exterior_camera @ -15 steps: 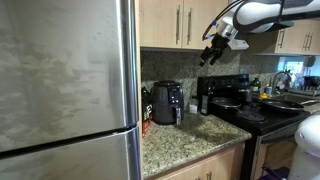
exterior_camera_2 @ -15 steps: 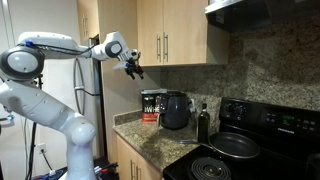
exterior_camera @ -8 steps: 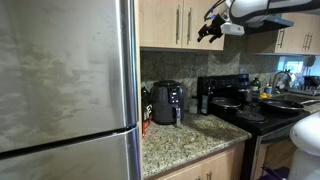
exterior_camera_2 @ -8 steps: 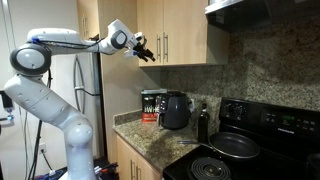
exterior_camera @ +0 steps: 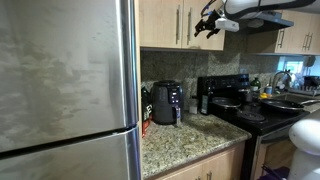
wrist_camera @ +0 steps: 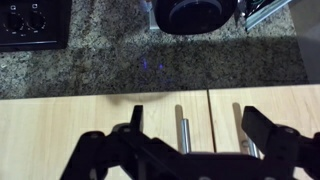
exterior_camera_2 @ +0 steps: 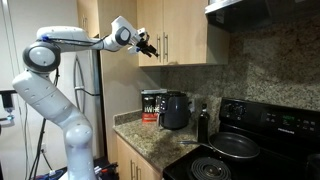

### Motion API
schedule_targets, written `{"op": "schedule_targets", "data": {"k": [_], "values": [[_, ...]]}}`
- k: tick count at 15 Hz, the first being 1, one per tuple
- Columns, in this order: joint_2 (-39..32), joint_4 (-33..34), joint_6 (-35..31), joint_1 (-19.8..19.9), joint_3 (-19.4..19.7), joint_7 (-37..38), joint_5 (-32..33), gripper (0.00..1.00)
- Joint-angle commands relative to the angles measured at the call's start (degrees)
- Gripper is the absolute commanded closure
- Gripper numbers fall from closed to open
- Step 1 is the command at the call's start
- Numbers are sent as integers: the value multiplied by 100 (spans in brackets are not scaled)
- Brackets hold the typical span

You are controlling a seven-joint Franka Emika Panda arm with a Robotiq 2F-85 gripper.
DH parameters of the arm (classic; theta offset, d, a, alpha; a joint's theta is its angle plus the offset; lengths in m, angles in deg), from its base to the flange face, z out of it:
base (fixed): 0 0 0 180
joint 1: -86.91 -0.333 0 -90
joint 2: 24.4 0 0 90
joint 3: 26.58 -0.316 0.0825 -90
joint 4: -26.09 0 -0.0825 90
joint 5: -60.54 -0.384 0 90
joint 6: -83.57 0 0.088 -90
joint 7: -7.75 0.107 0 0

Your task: Open the right door of the cabinet above the air fryer

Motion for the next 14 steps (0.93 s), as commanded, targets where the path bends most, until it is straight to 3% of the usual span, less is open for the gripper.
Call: {"op": "schedule_targets", "data": {"k": [1,3,4,10,14], "values": [[-1126,1431,-155,242,-143,371,123,0],[-1540,2061,-36,419,-348,929,435,0],[-1031,1346,-135,164,-79,564,243,0],[-1930,2131,-157,457,-317,1435,1185,0],[-2352,2447,-150,328,-201,1754,1353,0]]}}
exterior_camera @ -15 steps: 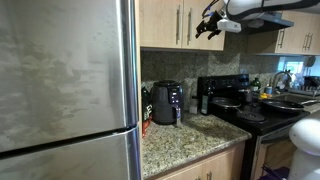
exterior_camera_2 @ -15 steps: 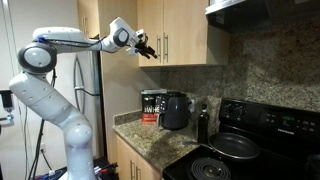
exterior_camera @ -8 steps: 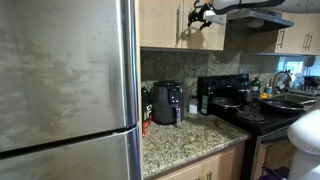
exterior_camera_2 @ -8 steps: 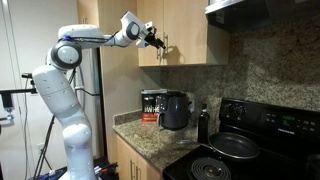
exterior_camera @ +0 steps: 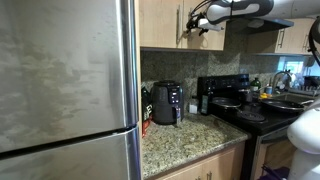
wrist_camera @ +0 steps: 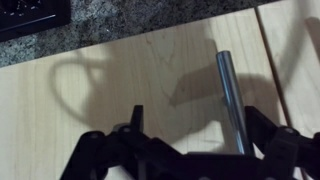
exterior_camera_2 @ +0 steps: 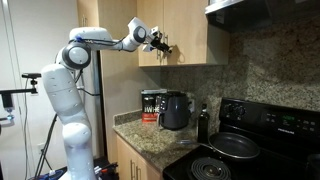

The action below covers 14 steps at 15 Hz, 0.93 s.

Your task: Open the right door of the cabinet above the air fryer

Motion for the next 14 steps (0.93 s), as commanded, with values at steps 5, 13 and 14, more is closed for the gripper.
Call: {"op": "schedule_targets", "data": {"k": [5,13,14], "values": [[-381,491,-27,63,-32,562,707,40],[-226,278,2,174,-67,1369,1635,93],[-193,237,22,186,-49,1477,1785,97]]}}
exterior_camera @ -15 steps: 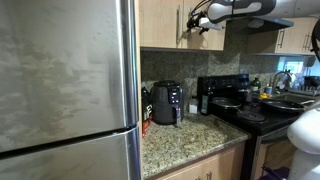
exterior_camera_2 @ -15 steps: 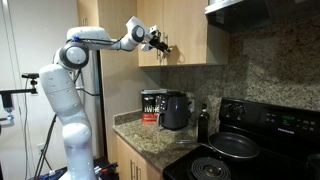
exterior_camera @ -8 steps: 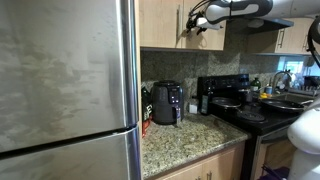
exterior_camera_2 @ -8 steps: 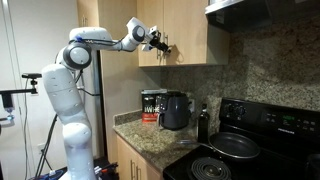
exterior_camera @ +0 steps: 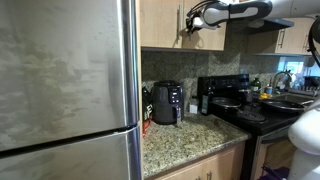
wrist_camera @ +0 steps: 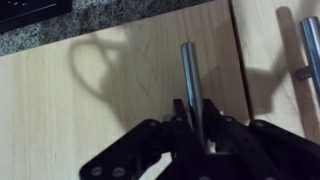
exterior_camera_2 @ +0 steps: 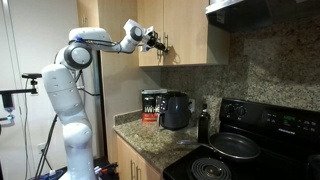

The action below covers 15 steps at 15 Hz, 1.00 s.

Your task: Open the right door of the cabinet above the air fryer

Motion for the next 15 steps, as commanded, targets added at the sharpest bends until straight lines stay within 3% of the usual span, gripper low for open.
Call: {"op": "schedule_targets", "data": {"k": [1,6,15], "values": [[-115,48,-51,352,222,404,723,100],[431,-327,1,298,389,224,620,96],[1775,-1428,463,404,86,732,513,96]]}}
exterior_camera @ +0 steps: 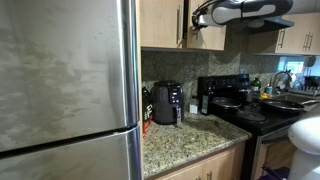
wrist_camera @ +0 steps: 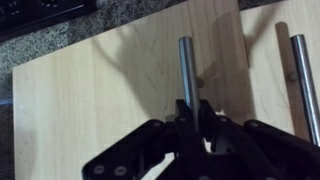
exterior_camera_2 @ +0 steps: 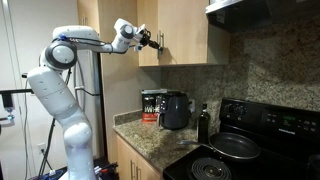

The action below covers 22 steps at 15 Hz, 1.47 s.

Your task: Open the right door of the cabinet above the air fryer

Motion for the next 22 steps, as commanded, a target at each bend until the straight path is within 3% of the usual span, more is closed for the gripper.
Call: {"op": "schedule_targets", "data": {"k": [1,5,6,9,15,17,18,19,22], "values": [[144,-95,35,151,-103,-7,-83,83],[433,-338,71,206,-114,43,-105,83],[437,-341,71,207,-114,45,-105,96],[1104,-756,313,505,234,44,3,96],[2002,-1210,1026,523,215,100,-373,96],[2474,-1556,1016,298,431,248,-941,96],[1788,-1074,919,420,53,-39,-742,96],[1948,-1188,942,442,88,-238,-800,83],[1891,-1163,891,489,32,-252,-782,83]]}}
